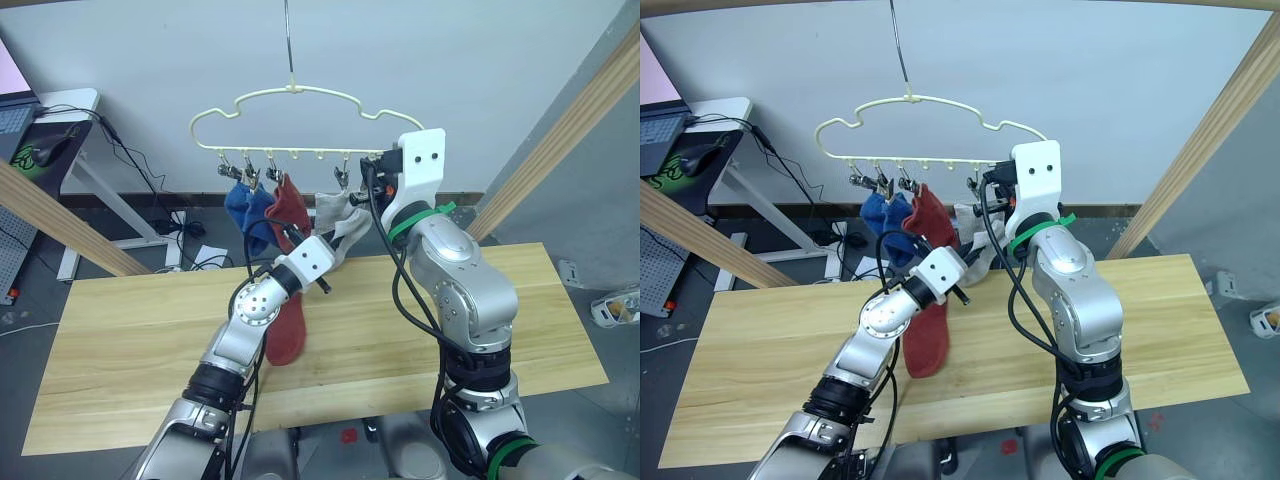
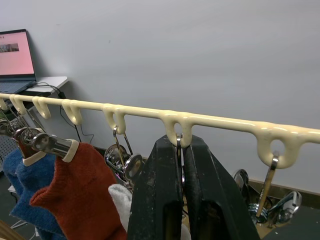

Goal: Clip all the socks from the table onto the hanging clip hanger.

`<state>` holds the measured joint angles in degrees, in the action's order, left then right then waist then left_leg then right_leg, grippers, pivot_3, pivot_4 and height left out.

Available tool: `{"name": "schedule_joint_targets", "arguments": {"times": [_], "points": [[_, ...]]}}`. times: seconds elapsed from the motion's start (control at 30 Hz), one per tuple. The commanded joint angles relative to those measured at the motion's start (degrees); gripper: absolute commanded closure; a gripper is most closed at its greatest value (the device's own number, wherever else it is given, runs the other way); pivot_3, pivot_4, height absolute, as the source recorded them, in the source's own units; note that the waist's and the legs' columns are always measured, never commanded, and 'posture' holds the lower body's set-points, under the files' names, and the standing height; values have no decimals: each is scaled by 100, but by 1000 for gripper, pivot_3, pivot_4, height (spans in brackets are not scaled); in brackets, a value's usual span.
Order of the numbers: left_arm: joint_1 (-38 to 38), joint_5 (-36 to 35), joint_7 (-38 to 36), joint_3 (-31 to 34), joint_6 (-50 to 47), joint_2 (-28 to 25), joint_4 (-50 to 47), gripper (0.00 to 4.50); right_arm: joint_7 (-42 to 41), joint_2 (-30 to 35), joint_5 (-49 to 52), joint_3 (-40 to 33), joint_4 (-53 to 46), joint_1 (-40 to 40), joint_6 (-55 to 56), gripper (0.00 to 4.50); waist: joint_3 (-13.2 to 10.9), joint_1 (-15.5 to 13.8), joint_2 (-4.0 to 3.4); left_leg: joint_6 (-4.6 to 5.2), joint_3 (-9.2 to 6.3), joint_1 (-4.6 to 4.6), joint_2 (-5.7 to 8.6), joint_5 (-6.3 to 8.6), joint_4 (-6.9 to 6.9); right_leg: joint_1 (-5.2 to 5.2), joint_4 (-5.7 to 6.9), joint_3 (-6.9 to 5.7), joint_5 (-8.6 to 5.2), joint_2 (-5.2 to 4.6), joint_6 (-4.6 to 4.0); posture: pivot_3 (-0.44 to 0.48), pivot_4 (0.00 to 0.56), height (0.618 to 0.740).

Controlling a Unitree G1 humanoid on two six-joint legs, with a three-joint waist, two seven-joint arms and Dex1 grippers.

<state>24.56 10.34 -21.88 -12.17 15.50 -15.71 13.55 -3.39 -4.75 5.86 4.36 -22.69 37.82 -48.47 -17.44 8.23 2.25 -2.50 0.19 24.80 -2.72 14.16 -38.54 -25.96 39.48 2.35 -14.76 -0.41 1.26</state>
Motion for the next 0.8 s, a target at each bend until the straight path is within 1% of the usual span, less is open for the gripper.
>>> {"name": "schedule_joint_targets", "arguments": {"times": [0.03, 0.8], "points": [[86, 79, 84, -75, 243, 79, -79, 4487, -20, -54, 106, 103, -475, 175, 88, 4500, 0, 0, 0, 0, 0, 0, 0, 0, 0, 0, 0, 0, 0, 0, 0, -230, 289, 736], [306, -17, 343, 82, 407, 158, -85, 4487, -40, 148, 26, 219, -419, 85, 199, 4500, 0, 1, 0, 0, -2, 0, 0, 0, 2, 0, 1, -1, 0, 0, 0, -226, 289, 736]]}}
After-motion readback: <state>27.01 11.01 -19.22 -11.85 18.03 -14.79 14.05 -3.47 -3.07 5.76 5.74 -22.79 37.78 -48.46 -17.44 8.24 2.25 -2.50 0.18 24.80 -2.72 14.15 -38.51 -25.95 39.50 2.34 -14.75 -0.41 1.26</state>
